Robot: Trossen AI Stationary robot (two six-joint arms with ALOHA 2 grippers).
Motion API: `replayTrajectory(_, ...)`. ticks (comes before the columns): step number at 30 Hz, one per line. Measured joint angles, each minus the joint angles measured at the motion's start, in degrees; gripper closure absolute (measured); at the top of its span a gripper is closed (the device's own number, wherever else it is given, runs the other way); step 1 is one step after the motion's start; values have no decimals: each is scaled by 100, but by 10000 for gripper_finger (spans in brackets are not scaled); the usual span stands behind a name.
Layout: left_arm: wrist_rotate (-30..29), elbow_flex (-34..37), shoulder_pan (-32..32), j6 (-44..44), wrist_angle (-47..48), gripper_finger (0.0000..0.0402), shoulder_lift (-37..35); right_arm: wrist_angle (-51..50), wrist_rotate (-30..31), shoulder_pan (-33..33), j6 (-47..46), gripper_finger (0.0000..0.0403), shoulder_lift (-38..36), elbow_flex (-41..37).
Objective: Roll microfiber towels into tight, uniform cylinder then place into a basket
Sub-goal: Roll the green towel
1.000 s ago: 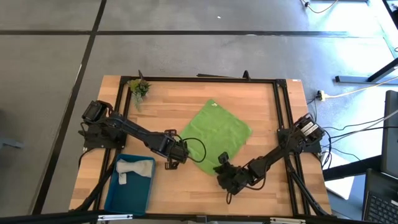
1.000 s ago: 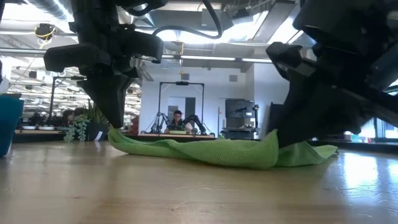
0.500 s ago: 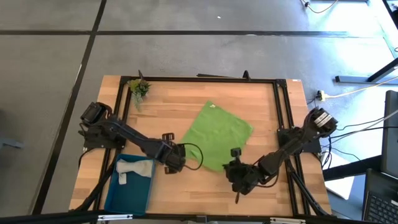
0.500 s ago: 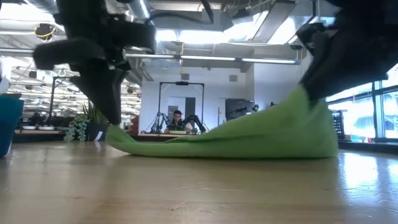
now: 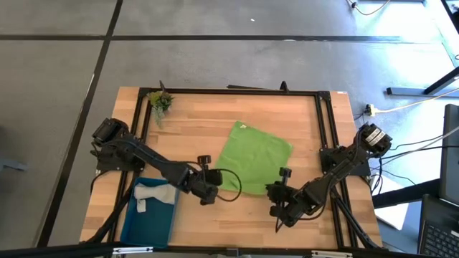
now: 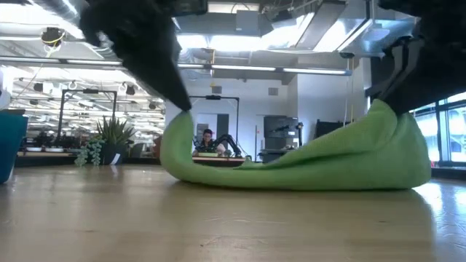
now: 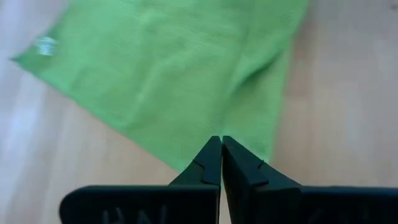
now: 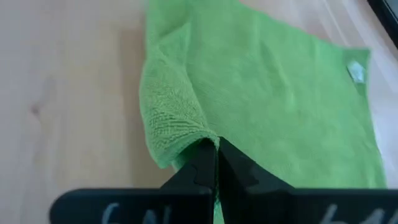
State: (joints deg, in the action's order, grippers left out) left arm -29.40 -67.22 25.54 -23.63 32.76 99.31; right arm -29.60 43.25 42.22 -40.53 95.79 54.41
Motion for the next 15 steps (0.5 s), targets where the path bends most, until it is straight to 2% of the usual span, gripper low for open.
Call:
replayTrajectory(6, -707, 0, -336, 71, -53, 401, 0, -1002, 104, 4, -1098, 397, -73, 0)
replayTrajectory(10, -885, 0, -561, 410, -316, 401, 0, -1604, 518, 2, -1650, 397, -261, 0)
replayTrajectory(15, -899, 0, -912, 989, -694, 401, 0, -2234, 611, -106, -2132, 397, -516, 0)
